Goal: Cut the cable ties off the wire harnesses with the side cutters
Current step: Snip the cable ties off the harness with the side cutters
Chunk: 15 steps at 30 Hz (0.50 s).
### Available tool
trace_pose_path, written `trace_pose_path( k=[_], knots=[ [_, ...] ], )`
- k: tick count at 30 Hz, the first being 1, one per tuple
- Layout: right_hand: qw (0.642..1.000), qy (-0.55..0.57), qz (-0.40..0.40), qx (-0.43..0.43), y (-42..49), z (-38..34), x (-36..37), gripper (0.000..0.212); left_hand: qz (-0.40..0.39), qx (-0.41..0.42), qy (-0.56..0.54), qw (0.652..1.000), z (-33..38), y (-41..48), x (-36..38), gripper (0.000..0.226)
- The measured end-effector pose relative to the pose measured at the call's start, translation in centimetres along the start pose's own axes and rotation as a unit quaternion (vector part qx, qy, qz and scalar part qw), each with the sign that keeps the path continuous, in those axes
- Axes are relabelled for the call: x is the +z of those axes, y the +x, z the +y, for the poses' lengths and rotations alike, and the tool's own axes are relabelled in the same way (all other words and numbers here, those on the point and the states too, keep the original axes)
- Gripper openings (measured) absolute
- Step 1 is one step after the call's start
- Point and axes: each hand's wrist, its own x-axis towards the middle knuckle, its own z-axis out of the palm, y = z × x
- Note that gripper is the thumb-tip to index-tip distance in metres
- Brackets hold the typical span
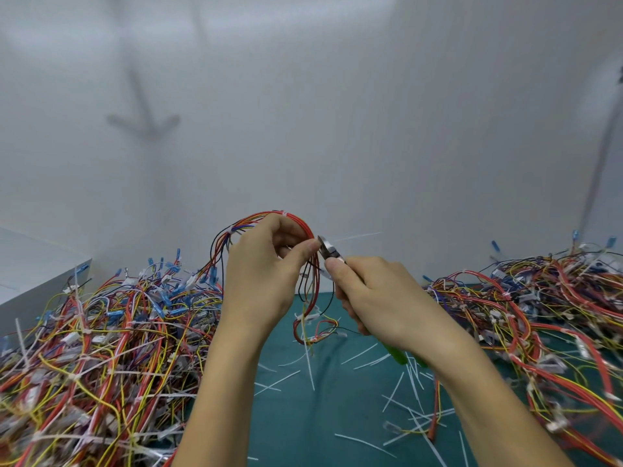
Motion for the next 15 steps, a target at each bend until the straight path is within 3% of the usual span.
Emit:
trace_pose_path(
  k=[9, 15],
  knots=[
    [0.999, -0.048, 0.005, -0.007, -0.14, -0.06, 0.15, 0.053, -0.008, -0.022, -0.01, 1.0, -0.09, 0.0, 0.02, 0.018],
    [1.0, -0.023, 0.012, -0.004, -0.22, -0.29, 0.34, 0.054, -0.012, -0.027, -0.013, 0.999, -0.11, 0.01, 0.09, 0.013]
  ],
)
